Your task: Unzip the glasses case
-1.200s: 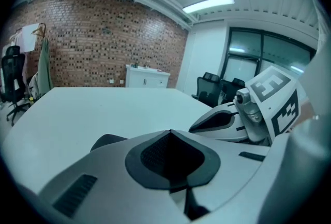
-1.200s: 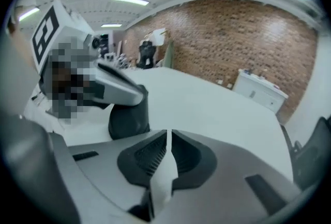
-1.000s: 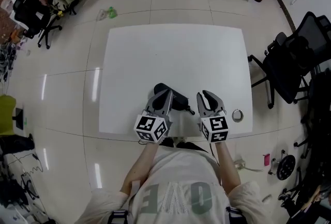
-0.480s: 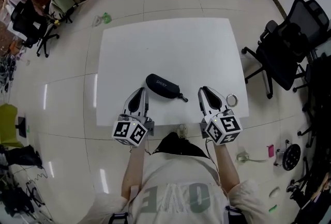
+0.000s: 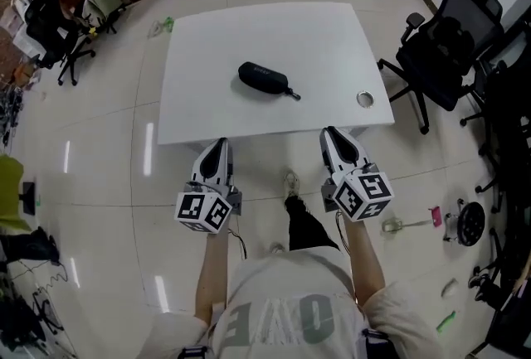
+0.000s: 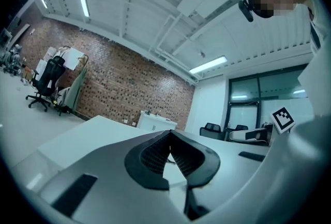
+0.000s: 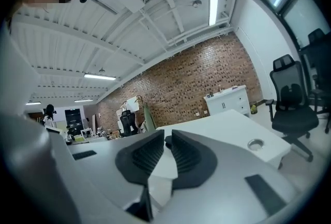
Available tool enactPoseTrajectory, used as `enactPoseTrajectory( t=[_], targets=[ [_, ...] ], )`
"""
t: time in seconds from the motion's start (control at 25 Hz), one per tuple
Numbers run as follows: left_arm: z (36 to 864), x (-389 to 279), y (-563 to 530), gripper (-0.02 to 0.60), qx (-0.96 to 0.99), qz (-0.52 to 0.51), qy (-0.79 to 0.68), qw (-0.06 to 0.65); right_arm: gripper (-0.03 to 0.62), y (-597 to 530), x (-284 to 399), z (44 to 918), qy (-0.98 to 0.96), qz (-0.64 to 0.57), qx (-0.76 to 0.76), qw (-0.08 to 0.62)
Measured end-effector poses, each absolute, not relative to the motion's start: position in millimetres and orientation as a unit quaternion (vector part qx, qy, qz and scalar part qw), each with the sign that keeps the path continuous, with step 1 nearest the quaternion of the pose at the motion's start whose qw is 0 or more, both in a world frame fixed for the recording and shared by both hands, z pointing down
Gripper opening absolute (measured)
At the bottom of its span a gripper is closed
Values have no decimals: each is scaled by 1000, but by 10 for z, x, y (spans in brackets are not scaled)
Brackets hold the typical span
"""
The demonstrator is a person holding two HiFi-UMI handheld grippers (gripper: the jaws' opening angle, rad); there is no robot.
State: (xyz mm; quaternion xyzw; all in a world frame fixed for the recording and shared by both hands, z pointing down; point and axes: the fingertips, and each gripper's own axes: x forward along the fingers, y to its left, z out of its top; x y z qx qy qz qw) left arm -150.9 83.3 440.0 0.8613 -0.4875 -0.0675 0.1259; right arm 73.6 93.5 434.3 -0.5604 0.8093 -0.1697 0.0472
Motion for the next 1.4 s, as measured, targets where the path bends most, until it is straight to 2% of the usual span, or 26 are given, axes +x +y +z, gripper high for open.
enactPoseTrajectory(
  t=[0.16, 0.24, 0.6, 0.96, 1.4],
  targets=[
    [4235, -1631, 1867, -8, 865, -77, -480, 124, 44, 1945, 529, 4182, 809, -158, -564, 49],
    [4229, -1653, 2351, -8, 866, -67, -479, 128, 0, 2444, 493, 4141, 805, -152, -572, 42],
    [4100, -1509, 3617, -8, 855, -48, -507, 95, 0, 3807, 567, 4045, 804, -168, -567, 64],
    [3803, -1055, 4366, -8, 873, -47, -483, 55, 0, 4415, 565, 3777, 819, -120, -558, 56],
    [3699, -1169, 4419, -8, 869, -58, -490, 51, 0, 4499, 409, 3667, 829, -98, -549, 40]
  ],
)
